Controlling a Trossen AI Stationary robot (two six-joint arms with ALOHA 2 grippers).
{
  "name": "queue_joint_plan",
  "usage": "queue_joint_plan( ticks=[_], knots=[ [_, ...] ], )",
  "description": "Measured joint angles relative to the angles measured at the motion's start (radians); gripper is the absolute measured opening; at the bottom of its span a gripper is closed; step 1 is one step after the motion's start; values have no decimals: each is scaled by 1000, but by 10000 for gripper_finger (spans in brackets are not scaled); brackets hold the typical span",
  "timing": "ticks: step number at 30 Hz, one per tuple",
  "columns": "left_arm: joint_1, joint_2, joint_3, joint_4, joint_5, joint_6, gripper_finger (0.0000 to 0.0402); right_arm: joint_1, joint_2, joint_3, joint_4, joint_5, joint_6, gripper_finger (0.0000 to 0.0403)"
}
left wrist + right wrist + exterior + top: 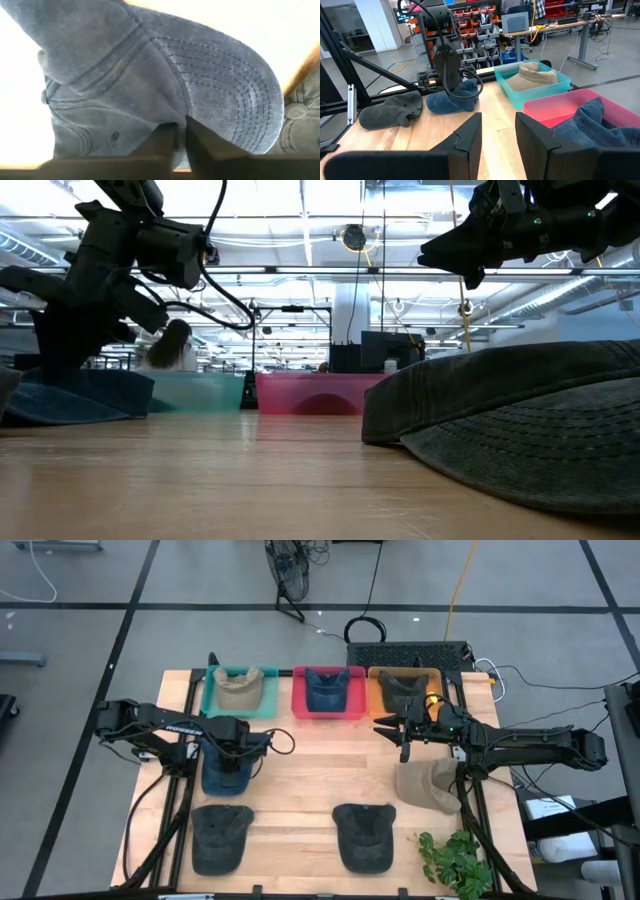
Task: Pick & Place hat
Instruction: Put the blue cap into the red bin
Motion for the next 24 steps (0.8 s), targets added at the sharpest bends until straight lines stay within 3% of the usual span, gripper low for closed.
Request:
queue_joint_plan(
  ticks=[3,8,24],
  knots=[
    [1,0,0,3,0,-53,10,0,0,0,0,0,0,98],
    [1,0,38,-3,1,-71,23,0,0,0,-1,0,0,98],
    [-13,0,371,83,-28,-64,8,0,0,0,-30,0,0,98]
  ],
)
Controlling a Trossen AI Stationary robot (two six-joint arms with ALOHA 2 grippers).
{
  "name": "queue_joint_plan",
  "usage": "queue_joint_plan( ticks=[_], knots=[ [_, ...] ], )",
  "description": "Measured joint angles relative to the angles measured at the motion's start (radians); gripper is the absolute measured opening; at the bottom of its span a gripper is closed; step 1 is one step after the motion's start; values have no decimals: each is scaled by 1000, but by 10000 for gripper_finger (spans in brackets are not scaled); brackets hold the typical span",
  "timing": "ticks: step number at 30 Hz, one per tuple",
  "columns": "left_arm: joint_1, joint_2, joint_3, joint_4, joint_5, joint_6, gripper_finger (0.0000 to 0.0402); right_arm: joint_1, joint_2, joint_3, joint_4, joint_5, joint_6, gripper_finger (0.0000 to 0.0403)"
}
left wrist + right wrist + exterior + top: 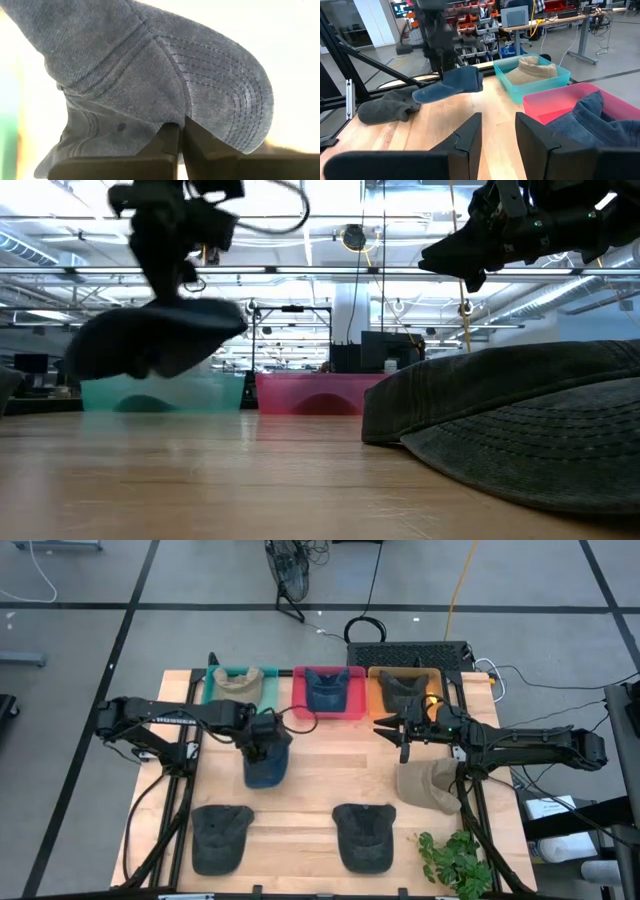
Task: Pick & Place hat
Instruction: Put the blue cap into the red bin
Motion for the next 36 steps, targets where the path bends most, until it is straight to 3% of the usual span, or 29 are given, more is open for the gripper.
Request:
queue_joint_plan(
  ticks=[10,18,36],
  knots=[
    [-32,30,-8,300,-98,14,5,11,0,0,-31,-2,52,98],
    [-36,125,-9,338,-99,17,9,51,0,1,38,-2,48,98],
    [-41,140,-9,508,-134,-8,12,59,0,1,43,0,10,98]
  ],
)
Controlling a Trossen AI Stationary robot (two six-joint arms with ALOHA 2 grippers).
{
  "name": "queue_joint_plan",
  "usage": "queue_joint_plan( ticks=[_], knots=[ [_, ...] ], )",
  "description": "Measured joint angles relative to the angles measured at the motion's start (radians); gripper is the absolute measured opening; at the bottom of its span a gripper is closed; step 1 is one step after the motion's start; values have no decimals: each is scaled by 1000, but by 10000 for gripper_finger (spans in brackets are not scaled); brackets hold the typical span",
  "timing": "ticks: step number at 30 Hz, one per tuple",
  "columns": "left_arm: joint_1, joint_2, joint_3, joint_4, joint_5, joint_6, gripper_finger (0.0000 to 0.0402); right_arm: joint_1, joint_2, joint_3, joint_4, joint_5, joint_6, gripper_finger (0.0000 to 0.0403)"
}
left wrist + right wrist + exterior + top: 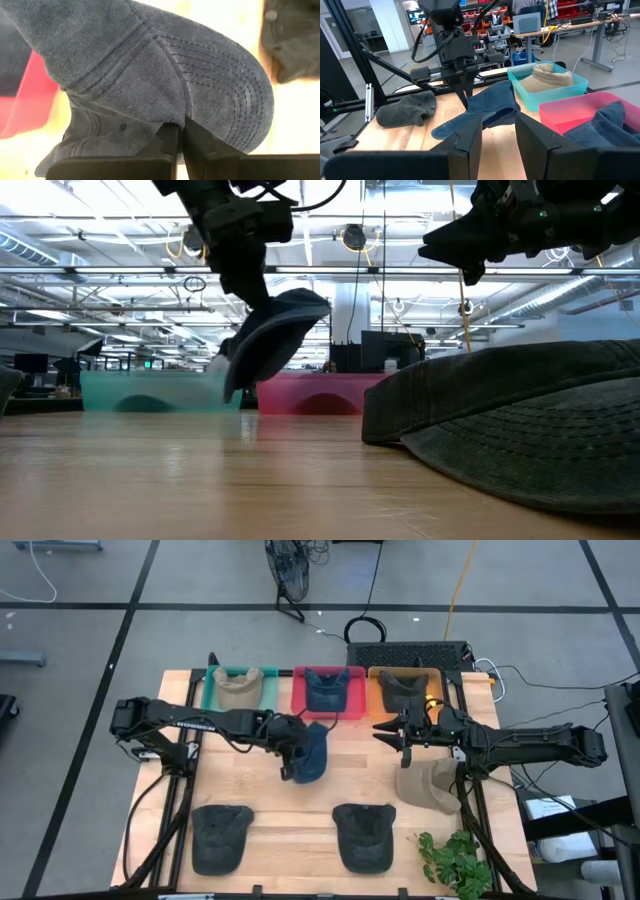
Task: Pick & Place hat
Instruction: Put the blue cap into the red bin
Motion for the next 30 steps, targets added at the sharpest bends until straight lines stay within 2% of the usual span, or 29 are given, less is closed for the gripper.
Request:
queue_joint_plan(
  ticks=[10,15,17,22,26,30],
  knots=[
    [0,140,0,-12,2,35,13,-10,0,0,80,5,-116,98],
    [6,174,-1,22,-16,36,13,-37,0,0,92,0,-112,98],
    [7,173,-1,47,-51,35,28,-50,0,0,91,0,-115,98],
    [7,152,0,54,-58,37,95,-79,0,0,110,-1,-115,98],
    [7,126,0,6,-58,35,151,-84,5,0,131,-2,-115,98],
    [6,82,1,-108,-53,52,189,-73,32,-1,165,-3,-84,98]
  ],
)
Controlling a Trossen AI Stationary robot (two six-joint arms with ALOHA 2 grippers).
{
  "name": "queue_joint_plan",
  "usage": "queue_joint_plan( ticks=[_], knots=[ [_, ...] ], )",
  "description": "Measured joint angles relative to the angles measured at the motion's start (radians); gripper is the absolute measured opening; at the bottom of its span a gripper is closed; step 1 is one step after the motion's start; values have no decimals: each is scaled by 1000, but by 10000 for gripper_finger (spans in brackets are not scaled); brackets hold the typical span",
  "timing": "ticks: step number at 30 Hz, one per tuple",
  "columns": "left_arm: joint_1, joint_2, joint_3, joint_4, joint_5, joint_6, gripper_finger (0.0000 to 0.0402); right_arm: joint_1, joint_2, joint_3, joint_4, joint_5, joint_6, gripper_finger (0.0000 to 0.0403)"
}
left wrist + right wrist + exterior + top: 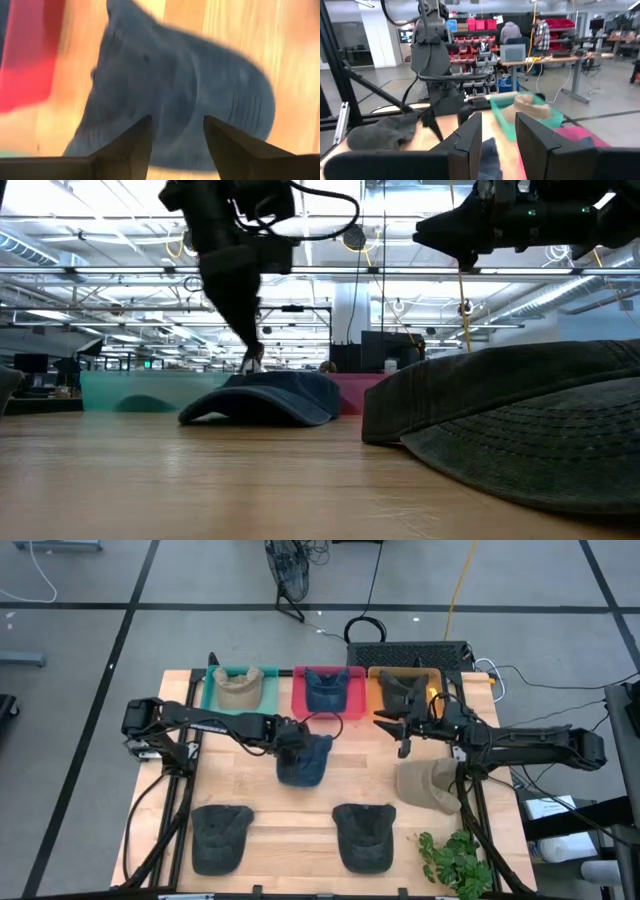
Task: Pick & Place hat
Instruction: Put the blue cap into the red bin
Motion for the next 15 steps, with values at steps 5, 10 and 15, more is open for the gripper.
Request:
queue_joint_plan(
  ticks=[5,10,15],
  knots=[
    [1,-7,0,-119,-76,123,203,37,91,0,90,-20,13,98],
    [12,11,-1,-108,-15,293,192,59,196,9,160,-112,25,98],
    [33,8,-12,-60,27,291,177,81,271,69,83,-131,18,98]
  ],
)
